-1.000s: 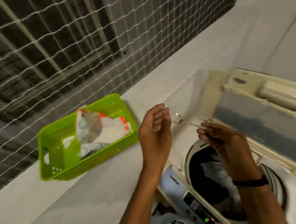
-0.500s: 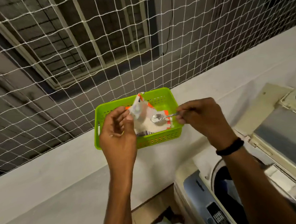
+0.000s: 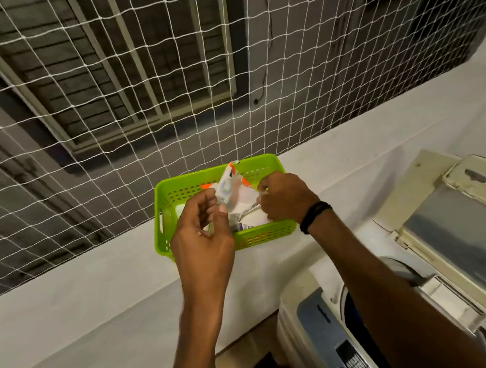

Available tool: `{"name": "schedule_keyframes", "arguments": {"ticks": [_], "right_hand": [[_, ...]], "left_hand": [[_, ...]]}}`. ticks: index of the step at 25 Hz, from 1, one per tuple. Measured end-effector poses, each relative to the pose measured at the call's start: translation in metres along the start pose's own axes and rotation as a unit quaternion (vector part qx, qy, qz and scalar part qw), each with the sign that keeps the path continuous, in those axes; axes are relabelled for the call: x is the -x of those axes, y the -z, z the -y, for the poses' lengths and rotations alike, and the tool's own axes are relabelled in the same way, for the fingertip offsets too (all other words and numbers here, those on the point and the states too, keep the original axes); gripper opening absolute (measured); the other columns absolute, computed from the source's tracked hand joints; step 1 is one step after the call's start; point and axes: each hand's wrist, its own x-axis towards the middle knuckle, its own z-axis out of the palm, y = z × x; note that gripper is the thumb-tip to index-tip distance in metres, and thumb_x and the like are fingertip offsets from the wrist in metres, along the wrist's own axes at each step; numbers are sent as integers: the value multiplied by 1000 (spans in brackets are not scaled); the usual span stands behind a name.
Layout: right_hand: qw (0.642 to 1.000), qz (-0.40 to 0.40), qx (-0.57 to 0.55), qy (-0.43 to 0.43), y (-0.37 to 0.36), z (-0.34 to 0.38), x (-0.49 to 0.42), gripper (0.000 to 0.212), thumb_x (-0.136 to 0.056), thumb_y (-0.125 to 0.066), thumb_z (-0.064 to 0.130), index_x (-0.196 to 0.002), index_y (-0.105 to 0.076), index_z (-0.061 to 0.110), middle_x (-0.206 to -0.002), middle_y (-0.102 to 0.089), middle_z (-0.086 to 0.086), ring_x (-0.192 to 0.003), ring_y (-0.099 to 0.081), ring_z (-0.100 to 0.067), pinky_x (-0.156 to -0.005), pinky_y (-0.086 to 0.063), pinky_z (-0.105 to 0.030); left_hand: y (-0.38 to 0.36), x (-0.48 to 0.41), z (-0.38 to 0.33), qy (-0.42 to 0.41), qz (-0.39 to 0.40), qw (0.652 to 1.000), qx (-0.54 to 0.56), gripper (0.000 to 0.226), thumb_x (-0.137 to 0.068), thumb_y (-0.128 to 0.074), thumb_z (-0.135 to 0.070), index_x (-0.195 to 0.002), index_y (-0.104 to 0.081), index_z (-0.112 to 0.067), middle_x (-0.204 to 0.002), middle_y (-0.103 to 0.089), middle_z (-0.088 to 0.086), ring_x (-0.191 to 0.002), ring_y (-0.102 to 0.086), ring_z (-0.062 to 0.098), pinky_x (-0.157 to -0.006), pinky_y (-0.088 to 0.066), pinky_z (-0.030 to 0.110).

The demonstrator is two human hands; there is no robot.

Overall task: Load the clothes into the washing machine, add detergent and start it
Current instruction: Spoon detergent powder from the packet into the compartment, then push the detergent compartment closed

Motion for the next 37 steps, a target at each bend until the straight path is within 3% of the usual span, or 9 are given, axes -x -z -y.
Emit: {"name": "schedule_keyframes", "arguments": {"ticks": [5, 8, 11, 17, 22, 25, 30, 34, 37], "right_hand": [[997, -58, 2, 44, 40, -14, 20, 20, -88, -61, 12, -104, -72, 7, -115, -66, -13, -107, -61, -35, -94, -46, -40], [975, -90, -201, 32, 60, -39, 49, 17, -89, -59, 2, -98, -73, 3, -96, -72, -15, -85, -69, -34, -80, -57, -44], [883, -106, -456, -42, 70, -75, 95, 25, -92, -45, -18, -105, -65, -15, -94, -66, -27, -78, -67, -28, -70, -61, -34], [754, -257, -542, -270, 27, -193, 156, 17, -94, -55, -5, -104, -66, -13, -91, -67, -27, -77, -65, -30, -73, -60, -29], [655, -339, -561, -376, -13, -295, 197, 16, -89, -60, -3, -77, -68, 4, -77, -66, -14, -72, -63, -22, -68, -58, -29], [595, -363, -580, -422, -24, -337, 222, 28, -88, -57, -6, -63, -59, 7, -63, -56, -10, -59, -56, -17, -55, -53, -22], [487, -385, -628, -470, -57, -406, 236, 16, -94, -60, 10, -78, -61, 9, -74, -60, -14, -50, -54, -15, -53, -50, -25], [424, -359, -680, -478, -99, -453, 227, 32, -88, -70, 19, -114, -66, 0, -107, -67, -20, -88, -68, -26, -69, -59, -30], [400, -353, -705, -468, -119, -468, 215, 37, -88, -70, 16, -119, -61, 0, -107, -66, -20, -86, -68, -25, -75, -60, -33]], "left_hand": [[-19, 5, -13, -32, 22, 998, 39, 22, -93, -66, -12, -115, -68, -13, -106, -72, -6, -98, -67, 3, -88, -53, 21], [-37, 18, -27, -41, 40, 995, 85, 20, -94, -65, -10, -114, -68, -11, -107, -72, -4, -96, -67, 4, -83, -50, 12], [-66, 42, -39, -61, 87, 986, 126, 17, -95, -63, -8, -111, -67, -12, -106, -72, -3, -98, -69, 11, -86, -52, 20], [-152, 111, -22, -43, 290, 947, 130, 14, -94, -66, -12, -108, -68, -16, -102, -73, -6, -96, -69, 10, -84, -53, 20], [-236, 169, 26, 1, 447, 893, 45, 10, -93, -66, -18, -101, -66, -24, -91, -68, -18, -84, -65, -5, -72, -49, 6], [-280, 197, 61, 84, 514, 853, -26, 13, -92, -66, -25, -102, -68, -18, -91, -69, -7, -83, -65, 6, -74, -53, 18], [-346, 234, 117, 304, 573, 755, -92, 27, -81, -71, -40, -96, -66, -18, -91, -70, 4, -84, -67, 19, -79, -56, 35], [-378, 248, 129, 476, 548, 687, -41, 16, -93, -66, -18, -81, -59, -11, -86, -55, 9, -78, -55, 19, -73, -51, 29], [-392, 254, 137, 512, 548, 661, -37, 8, -95, -63, -15, -98, -63, -7, -100, -61, 15, -87, -60, 23, -85, -54, 36]]}}
